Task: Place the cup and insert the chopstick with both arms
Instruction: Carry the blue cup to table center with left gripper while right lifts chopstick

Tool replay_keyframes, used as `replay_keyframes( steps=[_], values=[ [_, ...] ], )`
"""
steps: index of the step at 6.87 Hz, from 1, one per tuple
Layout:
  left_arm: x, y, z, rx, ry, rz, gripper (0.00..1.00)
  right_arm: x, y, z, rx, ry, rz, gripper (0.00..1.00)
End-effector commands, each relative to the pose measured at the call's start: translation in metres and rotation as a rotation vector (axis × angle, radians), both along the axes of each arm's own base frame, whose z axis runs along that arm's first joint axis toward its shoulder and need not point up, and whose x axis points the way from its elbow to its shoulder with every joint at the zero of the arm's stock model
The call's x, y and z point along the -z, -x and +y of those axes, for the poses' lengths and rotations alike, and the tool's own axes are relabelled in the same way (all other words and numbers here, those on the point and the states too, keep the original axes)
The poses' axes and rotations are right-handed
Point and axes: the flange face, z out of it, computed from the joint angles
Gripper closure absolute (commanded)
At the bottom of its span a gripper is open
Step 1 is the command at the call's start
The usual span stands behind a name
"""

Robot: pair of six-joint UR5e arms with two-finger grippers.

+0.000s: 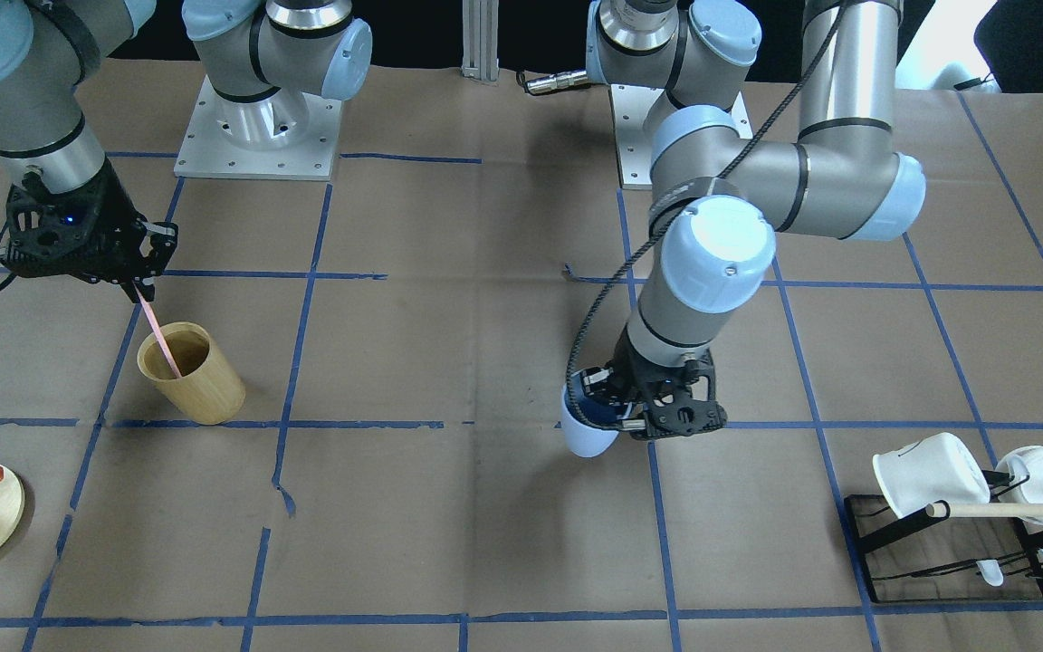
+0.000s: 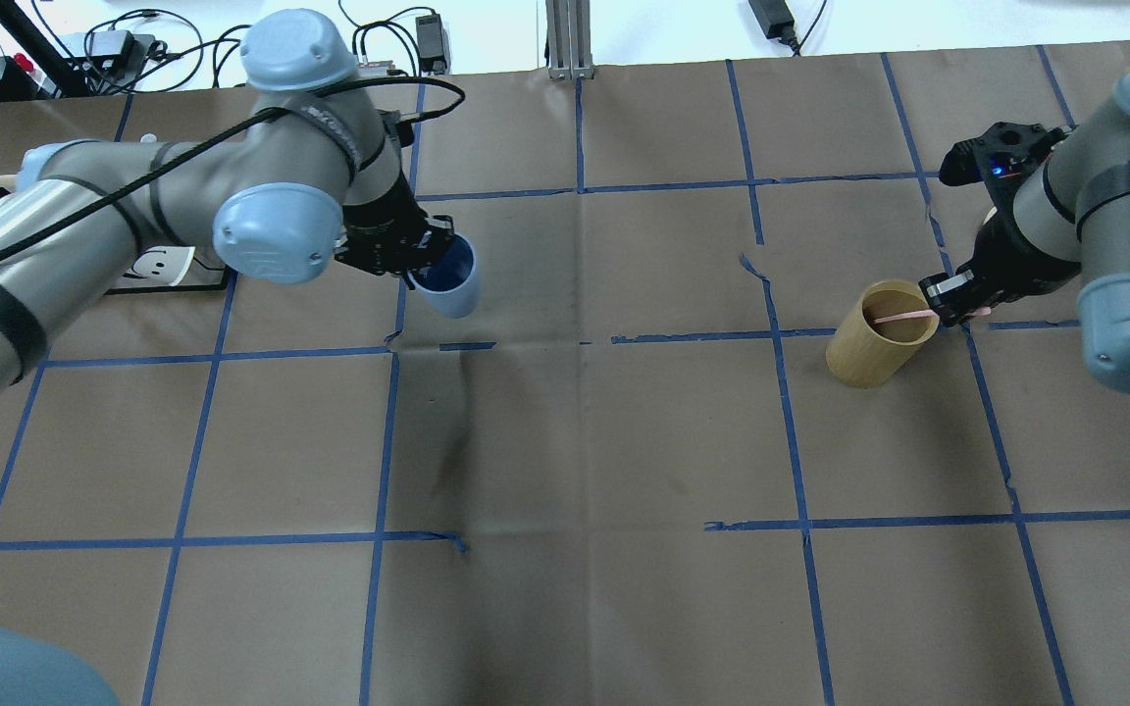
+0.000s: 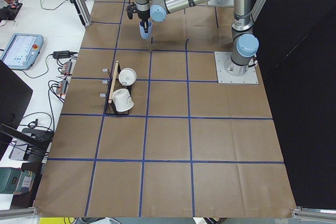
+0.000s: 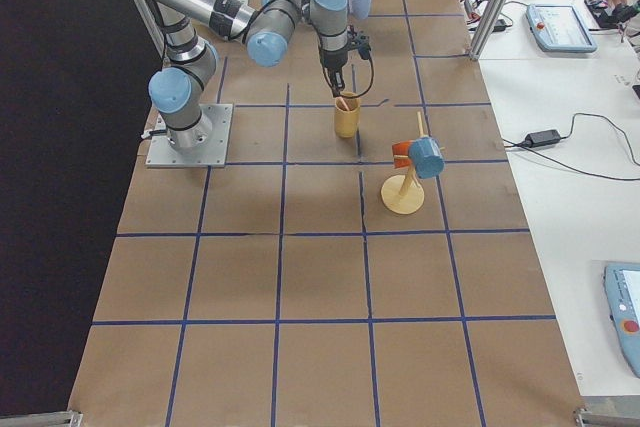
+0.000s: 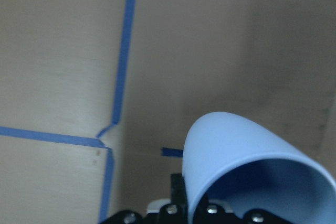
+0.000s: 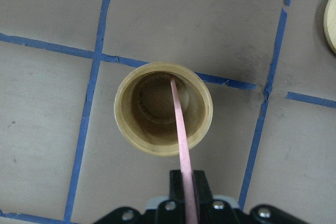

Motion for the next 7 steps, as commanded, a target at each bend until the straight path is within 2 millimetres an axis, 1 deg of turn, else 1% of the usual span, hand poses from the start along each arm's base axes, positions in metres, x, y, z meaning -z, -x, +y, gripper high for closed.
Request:
replay_keyframes(
  steps=[1, 2, 3, 4, 5, 6, 7],
  values=[
    [0.011, 0.076, 0.008, -0.101, 0.0, 0.078, 1.0, -0.036, 0.001, -0.009, 0.002, -0.019, -0.009, 0.94],
    [0.014, 0.105, 0.02, -0.052, 0.0, 0.065, 1.0, -0.05, 0.0, -0.011, 0.016, -0.03, -0.016, 0.94],
    [0.03, 0.115, 0.026, -0.036, -0.025, 0.053, 0.97, -0.066, -0.003, -0.012, 0.028, -0.043, -0.043, 0.94],
    [0.033, 0.113, 0.033, -0.029, -0.029, 0.019, 0.96, -0.081, -0.004, -0.012, 0.045, -0.06, -0.053, 0.94],
    [0.042, 0.113, 0.032, -0.028, -0.039, 0.014, 0.96, -0.1, -0.005, -0.013, 0.053, -0.071, -0.057, 0.94],
    [0.055, 0.115, 0.028, -0.036, -0.054, 0.008, 0.91, -0.118, -0.005, -0.013, 0.053, -0.067, -0.058, 0.94],
    [0.062, 0.115, 0.028, -0.036, -0.063, 0.003, 0.63, -0.135, -0.005, -0.014, 0.053, -0.066, -0.058, 0.93]
  ],
)
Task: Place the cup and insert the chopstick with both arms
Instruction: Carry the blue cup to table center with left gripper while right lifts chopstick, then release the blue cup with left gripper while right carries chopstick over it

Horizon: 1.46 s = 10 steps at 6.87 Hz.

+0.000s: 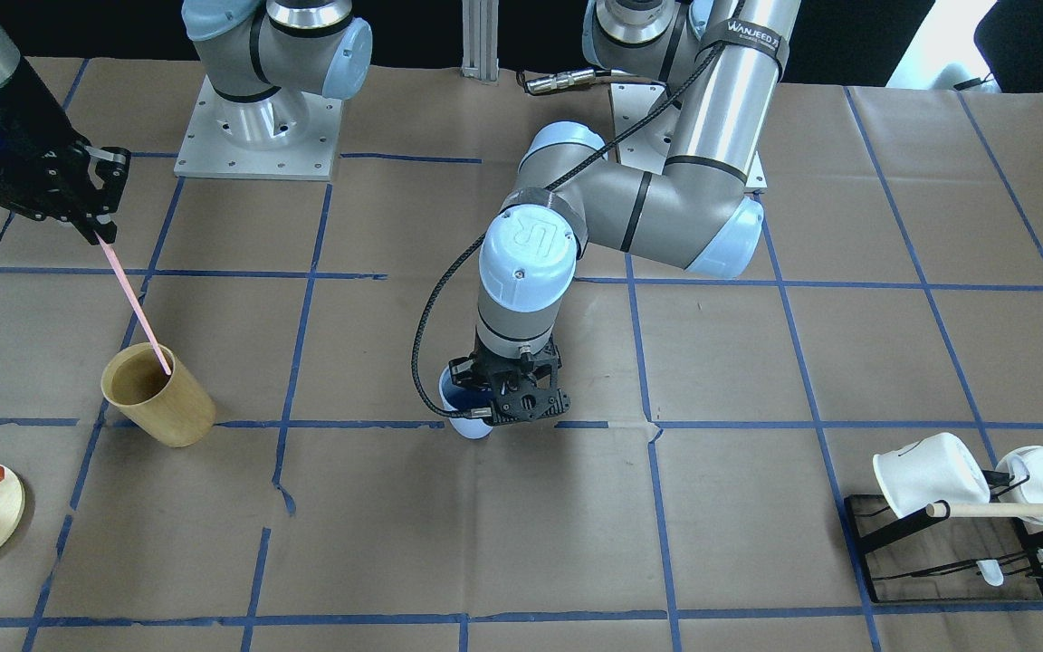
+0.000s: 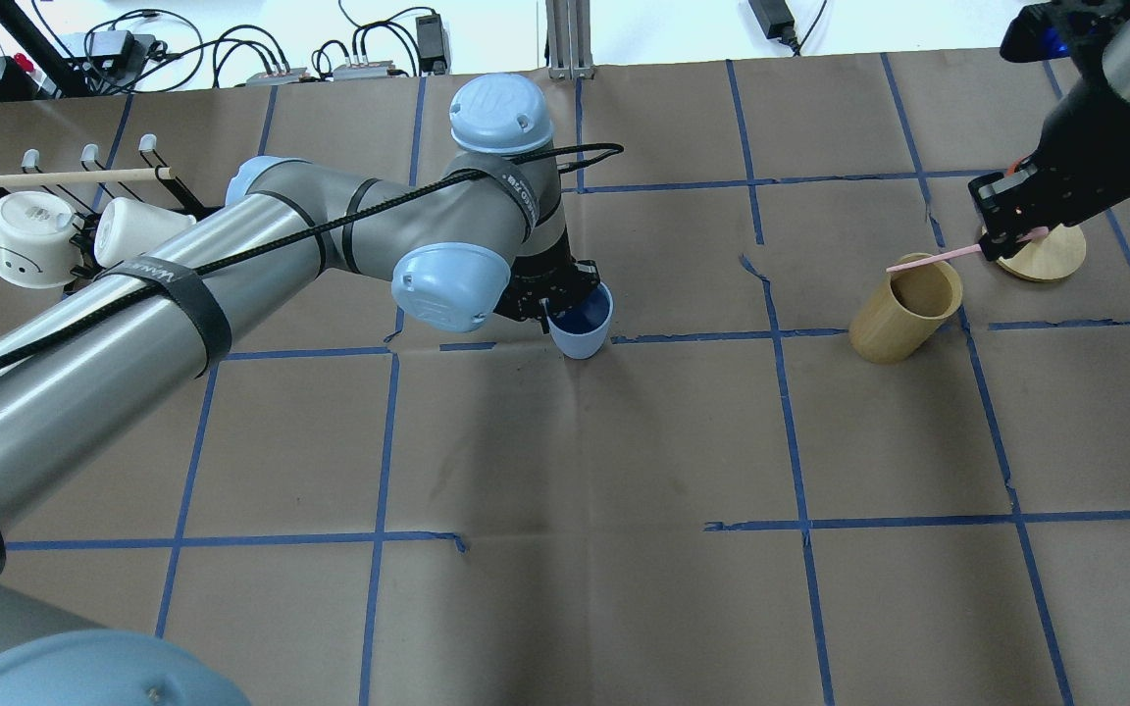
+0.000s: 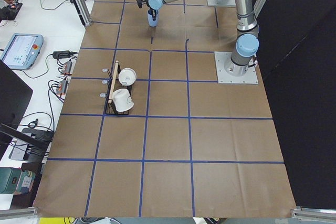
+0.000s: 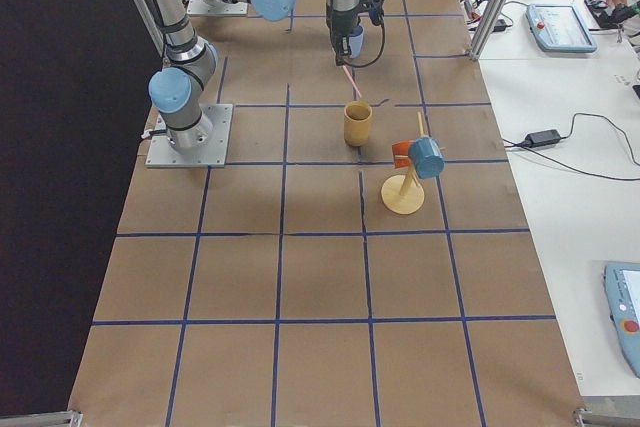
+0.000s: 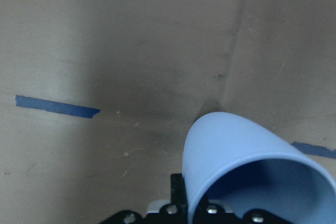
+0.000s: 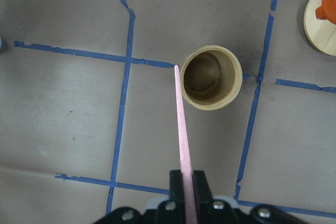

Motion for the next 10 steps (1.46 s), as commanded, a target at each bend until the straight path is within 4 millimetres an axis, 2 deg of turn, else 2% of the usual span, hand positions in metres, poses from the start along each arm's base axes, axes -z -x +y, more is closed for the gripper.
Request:
replay_keyframes(
  steps=[1, 3, 4, 5, 7, 9, 10],
  values=[
    [0.009, 0.001, -0.002, 0.003, -0.011, -0.008, 0.01, -0.036, -0.001, -0.001, 0.001, -0.005, -0.004, 0.93],
    [-0.025, -0.003, -0.002, -0.002, 0.004, -0.001, 0.0, -0.038, -0.017, -0.003, 0.044, -0.017, -0.07, 0.93],
    [-0.056, -0.012, -0.001, -0.009, 0.027, 0.008, 0.0, -0.035, -0.034, -0.006, 0.055, -0.027, -0.065, 0.93],
    [-0.092, -0.041, 0.002, 0.011, 0.019, 0.013, 0.0, -0.034, -0.055, -0.016, 0.064, -0.028, -0.071, 0.93],
    [-0.172, -0.118, 0.019, 0.131, 0.043, 0.032, 0.0, -0.04, -0.101, -0.049, 0.065, -0.029, -0.063, 0.93],
    [-0.24, -0.16, 0.066, 0.221, 0.059, 0.029, 0.0, -0.033, -0.143, -0.053, 0.095, -0.046, -0.066, 0.93],
    [-0.244, -0.185, 0.068, 0.211, 0.065, 0.029, 0.0, -0.029, -0.159, -0.051, 0.105, -0.056, -0.069, 0.93]
  ],
)
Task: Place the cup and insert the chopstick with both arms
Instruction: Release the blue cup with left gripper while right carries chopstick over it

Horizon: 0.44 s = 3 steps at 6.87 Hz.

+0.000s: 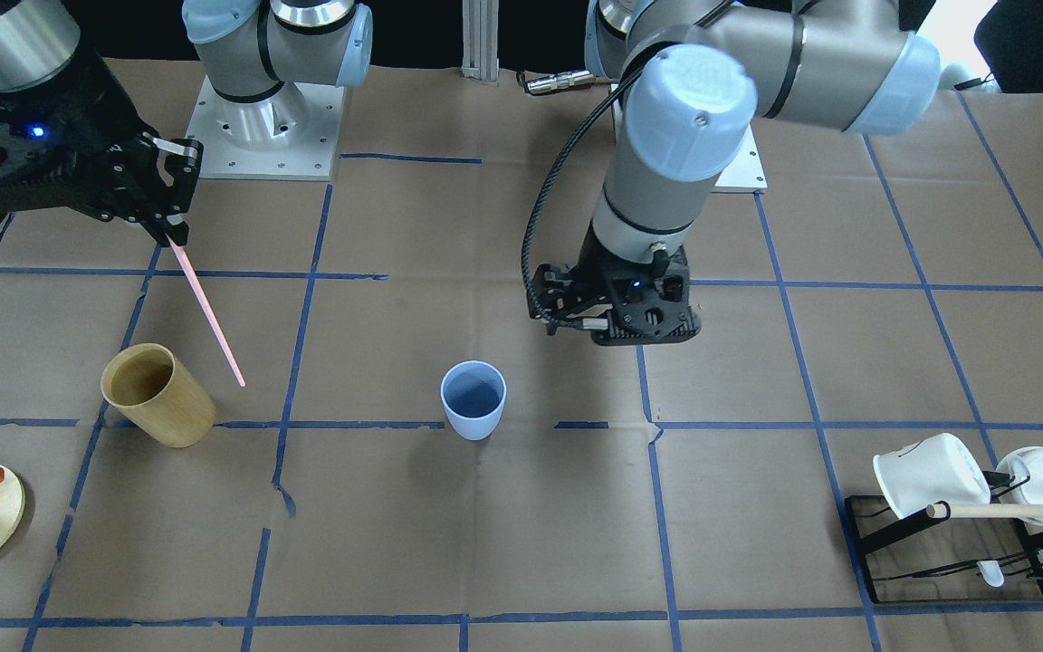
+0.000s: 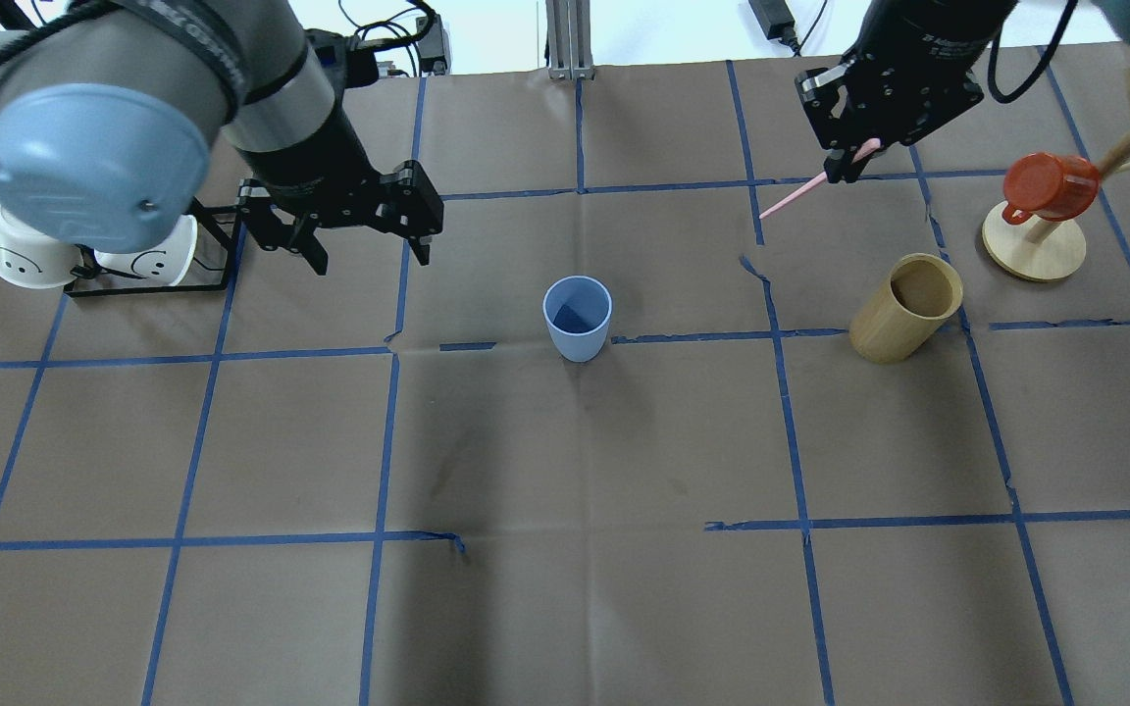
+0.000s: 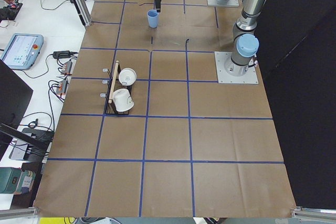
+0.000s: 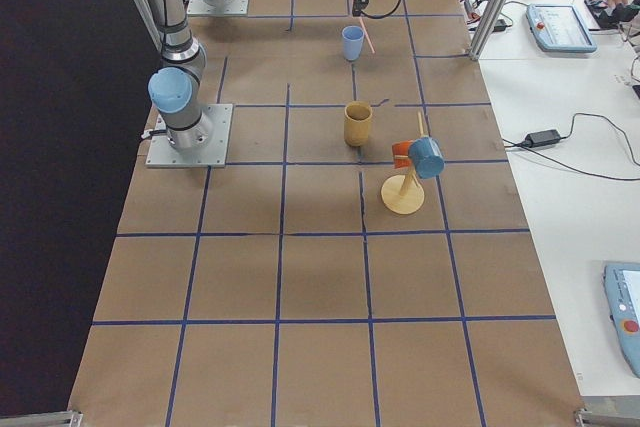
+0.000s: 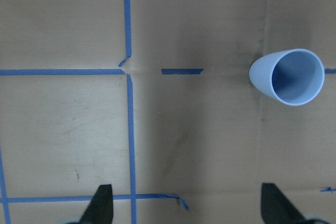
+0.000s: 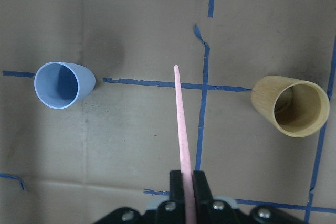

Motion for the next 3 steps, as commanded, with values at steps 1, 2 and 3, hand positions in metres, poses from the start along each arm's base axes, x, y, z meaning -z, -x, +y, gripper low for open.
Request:
replay_keyframes(
  steps=[1, 2, 3],
  values=[
    [-0.014, -0.047, 0.012, 0.025, 0.012, 0.0, 0.0, 0.003, -0.037, 0.006, 0.037, -0.014, -0.008, 0.93],
    [-0.018, -0.06, 0.01, 0.027, 0.028, -0.007, 0.0, 0.009, -0.054, 0.004, 0.063, -0.033, -0.038, 0.93],
    [-0.019, -0.06, 0.011, 0.025, 0.031, -0.007, 0.0, 0.015, -0.071, 0.001, 0.066, -0.048, -0.042, 0.93]
  ],
)
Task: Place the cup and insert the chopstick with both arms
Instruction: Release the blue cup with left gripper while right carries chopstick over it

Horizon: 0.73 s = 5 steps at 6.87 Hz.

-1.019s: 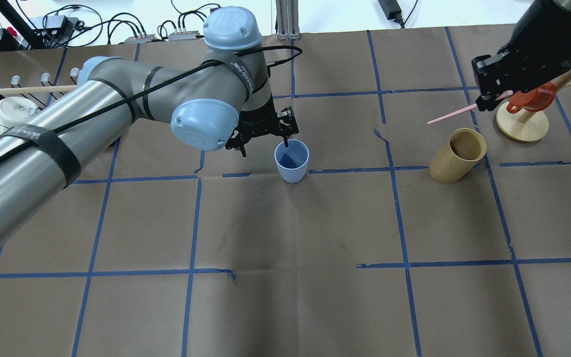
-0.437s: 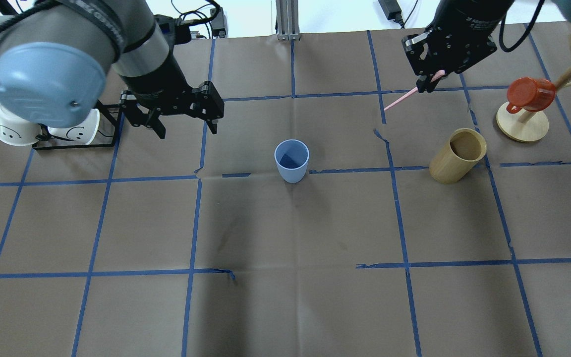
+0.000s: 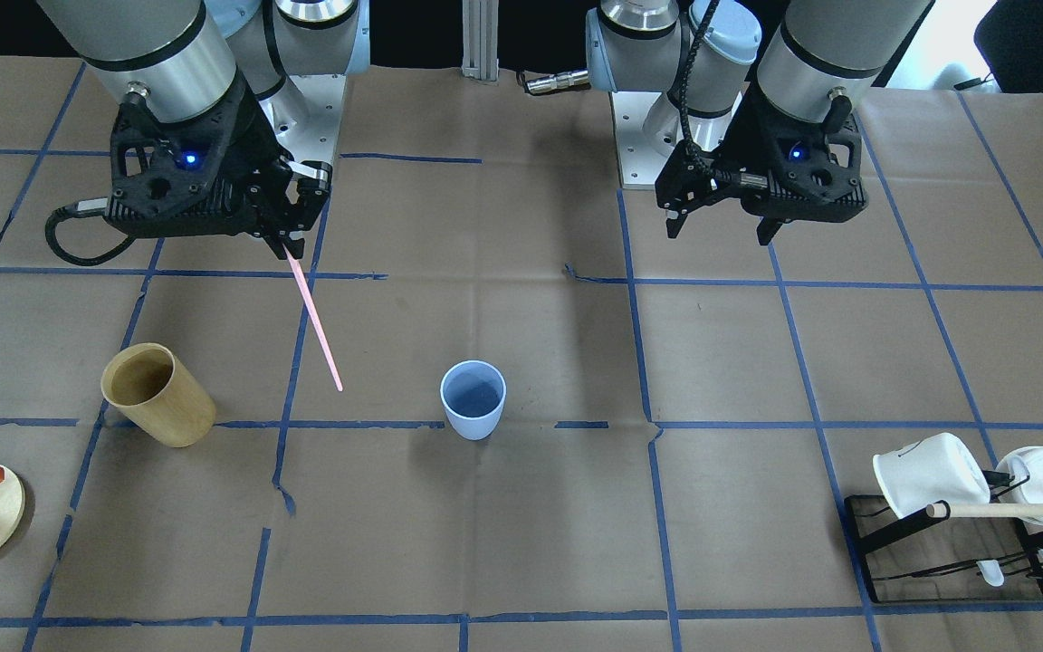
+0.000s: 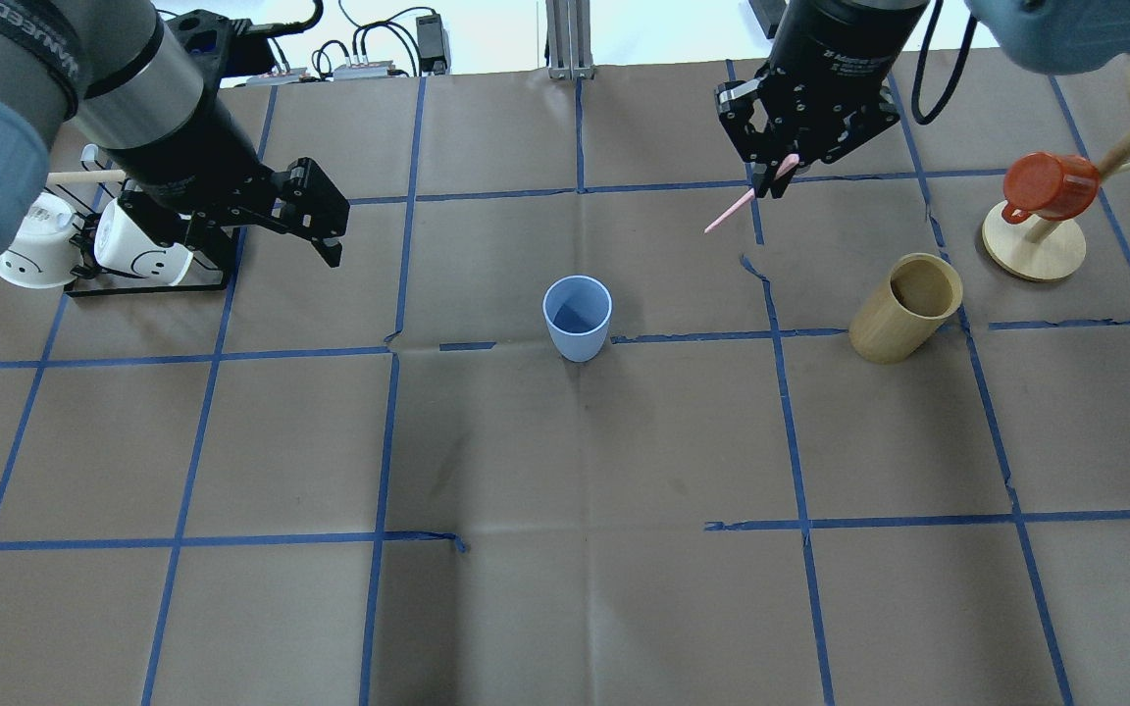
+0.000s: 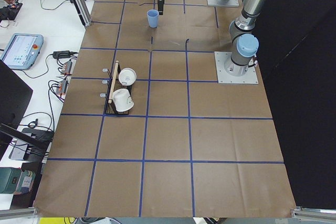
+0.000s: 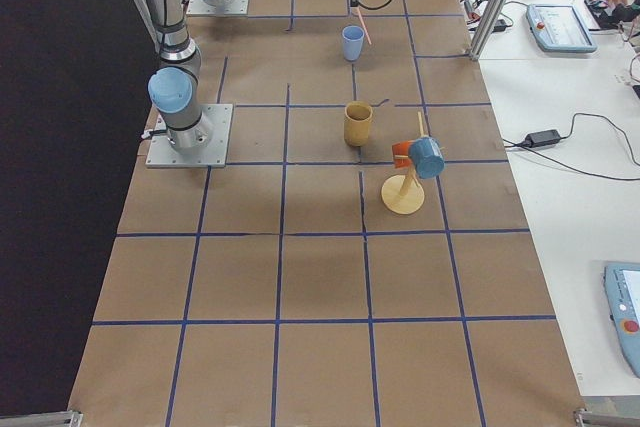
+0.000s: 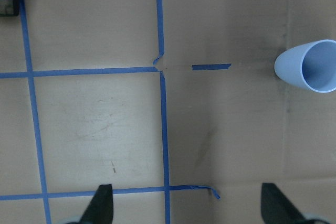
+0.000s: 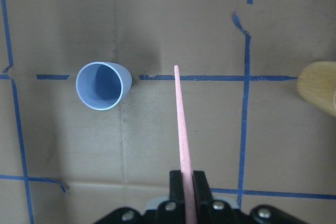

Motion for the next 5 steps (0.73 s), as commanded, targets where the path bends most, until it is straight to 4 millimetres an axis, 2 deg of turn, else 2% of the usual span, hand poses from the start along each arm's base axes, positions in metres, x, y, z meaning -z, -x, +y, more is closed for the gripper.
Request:
replay_keyframes(
  steps=[1, 4, 5],
  values=[
    [-0.006, -0.008, 0.006, -0.001, 0.006, -0.005, 0.0, 0.011, -0.049, 0.003, 0.026, -0.03, -0.004, 0.93],
    [-0.009, -0.009, 0.009, -0.005, 0.01, -0.007, 0.0, 0.024, -0.107, 0.007, 0.055, -0.061, -0.034, 0.93],
    [-0.01, -0.008, 0.01, -0.005, 0.011, -0.009, 0.0, 0.028, -0.117, 0.011, 0.058, -0.075, -0.028, 0.93]
  ],
)
